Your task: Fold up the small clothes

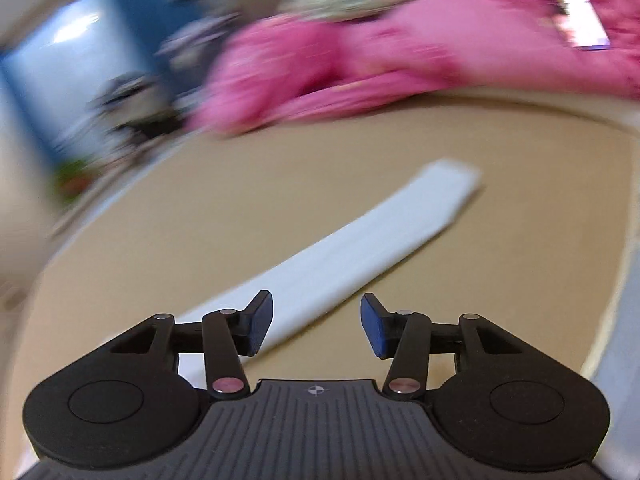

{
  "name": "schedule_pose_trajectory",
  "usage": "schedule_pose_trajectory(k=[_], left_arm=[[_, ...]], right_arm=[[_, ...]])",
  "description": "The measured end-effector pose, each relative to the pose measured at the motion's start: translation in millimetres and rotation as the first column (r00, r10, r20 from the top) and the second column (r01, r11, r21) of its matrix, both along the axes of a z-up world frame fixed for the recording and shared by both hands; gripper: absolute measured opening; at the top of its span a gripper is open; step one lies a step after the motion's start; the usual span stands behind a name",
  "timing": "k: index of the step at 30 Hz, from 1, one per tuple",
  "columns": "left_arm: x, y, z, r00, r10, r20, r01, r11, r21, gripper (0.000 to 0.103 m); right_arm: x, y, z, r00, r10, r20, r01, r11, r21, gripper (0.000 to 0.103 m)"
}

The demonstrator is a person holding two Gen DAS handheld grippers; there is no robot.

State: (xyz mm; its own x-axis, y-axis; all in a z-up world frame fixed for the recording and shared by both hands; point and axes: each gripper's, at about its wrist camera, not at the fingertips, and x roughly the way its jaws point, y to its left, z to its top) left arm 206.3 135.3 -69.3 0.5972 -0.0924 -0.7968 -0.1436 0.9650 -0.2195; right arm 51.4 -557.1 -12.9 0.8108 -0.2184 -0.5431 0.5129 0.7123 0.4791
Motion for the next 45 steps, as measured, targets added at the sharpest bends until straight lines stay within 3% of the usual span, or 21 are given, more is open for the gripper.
schedule_pose_trajectory(k=[2, 5, 10, 12, 14, 17, 18, 19, 22, 26, 28, 31, 33, 34, 37, 38, 39, 40, 41, 43, 45], left_arm=[[-37.5, 4.3, 4.5, 1.0, -0.001, -0.004, 0.001, 1.0, -0.015, 0.029], [-91.3, 10.7, -6.9, 0.998, -0.003, -0.055, 0.001, 1.0, -0.029, 0.029], [-155.7, 16.2, -44.1, 0.977, -0.035, -0.212, 0.029, 0.999, -0.034, 0.029], [-170.3, 14.6, -56.9, 0.961, -0.063, -0.27, 0.057, 0.998, -0.028, 0.029], [-178.9, 7.8, -59.8, 0.959, -0.099, -0.267, 0.108, 0.994, 0.021, 0.029], [-181.7, 2.4, -56.4, 0.962, -0.105, -0.252, 0.124, 0.99, 0.063, 0.02], [-182.5, 0.2, -56.1, 0.96, -0.122, -0.253, 0.141, 0.988, 0.06, 0.006], [-184.5, -2.9, -54.5, 0.959, -0.133, -0.25, 0.156, 0.985, 0.075, 0.005], [-197.2, -6.0, -34.8, 0.974, -0.136, -0.18, 0.156, 0.983, 0.1, 0.004], [-220.5, 4.6, -14.8, 0.986, -0.116, -0.122, 0.123, 0.991, 0.047, 0.004], [-219.9, 5.3, -19.5, 0.983, -0.109, -0.148, 0.12, 0.991, 0.065, 0.005], [-208.5, -2.8, -28.8, 0.975, -0.104, -0.195, 0.13, 0.983, 0.126, 0.007], [-208.7, -9.2, -25.4, 0.984, -0.085, -0.157, 0.116, 0.974, 0.194, 0.007], [-207.1, -9.7, -22.0, 0.988, -0.095, -0.126, 0.119, 0.973, 0.197, 0.008], [-206.6, -19.1, -18.3, 0.983, -0.163, -0.082, 0.173, 0.976, 0.131, 0.011], [-202.8, -22.9, -25.0, 0.977, -0.179, -0.112, 0.192, 0.975, 0.115, 0.012], [-199.5, -26.5, -33.0, 0.97, -0.19, -0.152, 0.208, 0.972, 0.109, 0.013], [-194.1, -30.6, -45.8, 0.956, -0.197, -0.219, 0.226, 0.967, 0.115, 0.013], [-190.3, -33.7, -57.8, 0.94, -0.189, -0.285, 0.235, 0.963, 0.135, 0.013], [-189.3, -33.5, -56.6, 0.945, -0.173, -0.278, 0.218, 0.965, 0.142, 0.013], [-189.9, -27.4, -35.9, 0.97, -0.16, -0.185, 0.185, 0.975, 0.122, 0.014]], right_arm=[[-23.3, 36.8, -3.0, 0.989, 0.15, -0.015, -0.15, 0.989, 0.019, 0.051], [-45.0, 81.4, -32.2, 0.945, 0.301, -0.126, -0.29, 0.952, 0.101, 0.05], [-63.6, 121.7, -73.7, 0.856, 0.401, -0.327, -0.381, 0.916, 0.125, 0.049], [-71.2, 131.6, -78.1, 0.839, 0.409, -0.36, -0.394, 0.912, 0.117, 0.05], [-80.0, 143.4, -83.0, 0.82, 0.427, -0.382, -0.42, 0.901, 0.107, 0.049], [-81.3, 148.3, -82.1, 0.82, 0.409, -0.401, -0.415, 0.907, 0.076, 0.032], [-84.1, 149.9, -81.9, 0.825, 0.404, -0.395, -0.405, 0.91, 0.085, 0.014], [-86.9, 147.9, -81.9, 0.829, 0.413, -0.376, -0.401, 0.909, 0.115, 0.004], [-98.3, 140.5, -75.6, 0.868, 0.378, -0.322, -0.368, 0.925, 0.094, 0.003], [-134.7, 127.1, -46.6, 0.923, 0.327, -0.204, -0.308, 0.944, 0.121, 0.003], [-145.2, 126.7, -51.1, 0.922, 0.317, -0.223, -0.29, 0.946, 0.143, 0.003], [-134.0, 128.4, -75.9, 0.895, 0.309, -0.321, -0.263, 0.948, 0.179, 0.004], [-132.3, 131.9, -78.2, 0.891, 0.245, -0.383, -0.218, 0.969, 0.113, 0.008], [-135.2, 134.0, -72.4, 0.907, 0.202, -0.371, -0.196, 0.979, 0.054, 0.009], [-145.4, 144.8, -49.2, 0.941, 0.244, -0.234, -0.255, 0.967, -0.014, 0.011], [-145.5, 152.3, -45.5, 0.936, 0.287, -0.204, -0.298, 0.954, -0.025, 0.014], [-142.2, 161.1, -46.1, 0.919, 0.341, -0.197, -0.352, 0.936, -0.022, 0.025], [-136.9, 171.8, -52.6, 0.887, 0.409, -0.214, -0.418, 0.909, 0.007, 0.035], [-131.5, 179.5, -60.2, 0.86, 0.448, -0.245, -0.453, 0.891, 0.038, 0.038], [-122.0, 194.8, -84.9, 0.789, 0.475, -0.39, -0.482, 0.872, 0.087, 0.039], [-124.2, 200.3, -86.6, 0.789, 0.456, -0.412, -0.474, 0.878, 0.066, 0.038]])
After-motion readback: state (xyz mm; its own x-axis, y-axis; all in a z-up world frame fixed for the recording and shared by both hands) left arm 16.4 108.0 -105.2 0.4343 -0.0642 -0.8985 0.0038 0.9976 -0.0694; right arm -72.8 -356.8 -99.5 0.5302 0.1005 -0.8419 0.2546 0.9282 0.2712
